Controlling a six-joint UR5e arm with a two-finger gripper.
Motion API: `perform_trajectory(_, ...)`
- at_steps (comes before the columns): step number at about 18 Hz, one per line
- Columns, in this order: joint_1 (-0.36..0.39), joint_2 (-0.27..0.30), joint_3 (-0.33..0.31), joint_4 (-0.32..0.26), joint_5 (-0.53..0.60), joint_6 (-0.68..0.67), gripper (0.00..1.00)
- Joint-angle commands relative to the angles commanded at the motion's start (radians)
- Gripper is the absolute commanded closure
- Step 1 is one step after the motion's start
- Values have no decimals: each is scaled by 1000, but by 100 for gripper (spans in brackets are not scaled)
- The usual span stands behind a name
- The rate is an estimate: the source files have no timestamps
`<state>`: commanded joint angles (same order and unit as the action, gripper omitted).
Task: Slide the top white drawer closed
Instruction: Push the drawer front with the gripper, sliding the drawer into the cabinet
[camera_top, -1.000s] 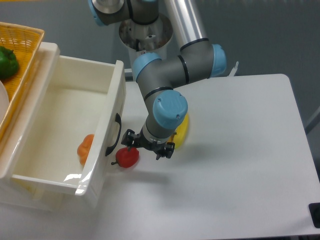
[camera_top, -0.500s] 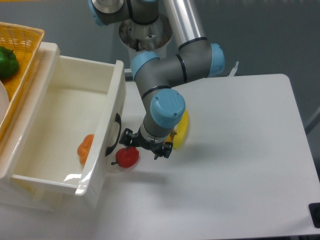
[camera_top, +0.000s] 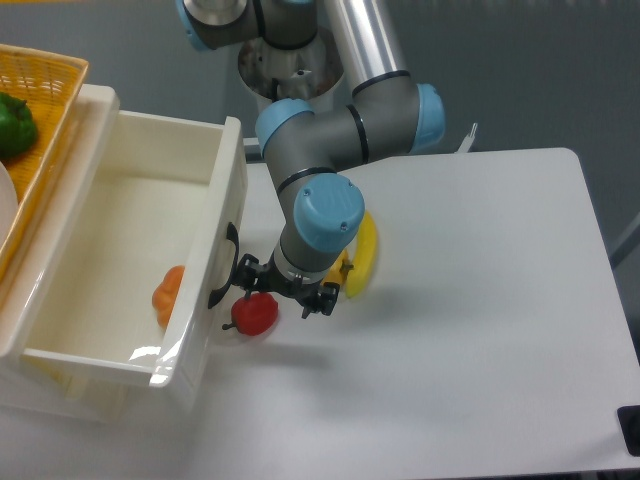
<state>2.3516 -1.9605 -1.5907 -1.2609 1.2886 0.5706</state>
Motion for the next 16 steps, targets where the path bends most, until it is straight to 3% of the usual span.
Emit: perform_trajectory(16,-44,26,-8,-2,-15,-23,0)
